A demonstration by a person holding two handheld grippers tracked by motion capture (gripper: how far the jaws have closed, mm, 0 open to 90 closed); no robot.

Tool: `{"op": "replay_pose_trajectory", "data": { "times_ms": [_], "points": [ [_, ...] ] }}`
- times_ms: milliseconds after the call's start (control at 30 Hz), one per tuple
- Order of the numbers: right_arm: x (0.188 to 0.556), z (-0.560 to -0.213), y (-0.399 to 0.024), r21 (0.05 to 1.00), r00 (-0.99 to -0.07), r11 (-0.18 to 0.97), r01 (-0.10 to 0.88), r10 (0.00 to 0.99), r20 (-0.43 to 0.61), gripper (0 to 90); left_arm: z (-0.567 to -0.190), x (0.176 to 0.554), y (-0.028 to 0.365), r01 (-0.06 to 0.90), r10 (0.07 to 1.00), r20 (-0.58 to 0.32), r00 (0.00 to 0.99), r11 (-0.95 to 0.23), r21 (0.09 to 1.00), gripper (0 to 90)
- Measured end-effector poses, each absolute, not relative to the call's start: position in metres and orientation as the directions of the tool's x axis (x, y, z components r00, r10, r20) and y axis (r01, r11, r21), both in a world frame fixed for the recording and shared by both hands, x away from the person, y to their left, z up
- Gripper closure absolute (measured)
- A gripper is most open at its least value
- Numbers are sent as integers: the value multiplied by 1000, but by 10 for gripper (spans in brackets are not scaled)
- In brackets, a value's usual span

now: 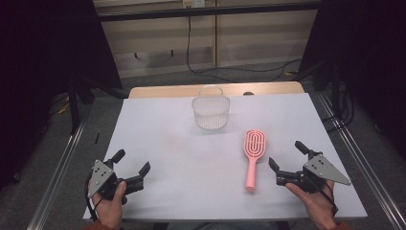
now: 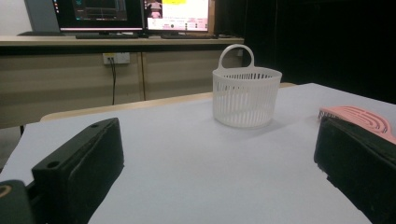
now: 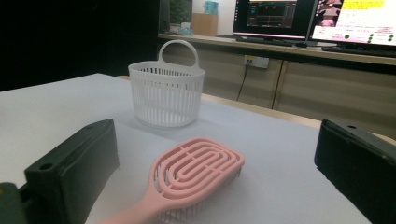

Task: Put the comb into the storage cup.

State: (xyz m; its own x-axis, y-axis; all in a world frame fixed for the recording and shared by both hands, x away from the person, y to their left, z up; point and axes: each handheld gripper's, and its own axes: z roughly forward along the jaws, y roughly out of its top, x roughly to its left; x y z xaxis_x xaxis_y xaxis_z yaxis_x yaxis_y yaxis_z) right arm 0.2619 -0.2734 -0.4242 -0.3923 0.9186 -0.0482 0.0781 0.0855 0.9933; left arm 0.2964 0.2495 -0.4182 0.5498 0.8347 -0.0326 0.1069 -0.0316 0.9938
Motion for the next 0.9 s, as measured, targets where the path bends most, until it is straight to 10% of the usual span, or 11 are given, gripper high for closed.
{"op": "replay_pose_trajectory", "data": {
  "times_ms": [900],
  "points": [
    [305,-408,-221,993,-495,95,68,867,-49,25,-419,298,250,125,837,-42,546,-32,992,21]
  ]
}}
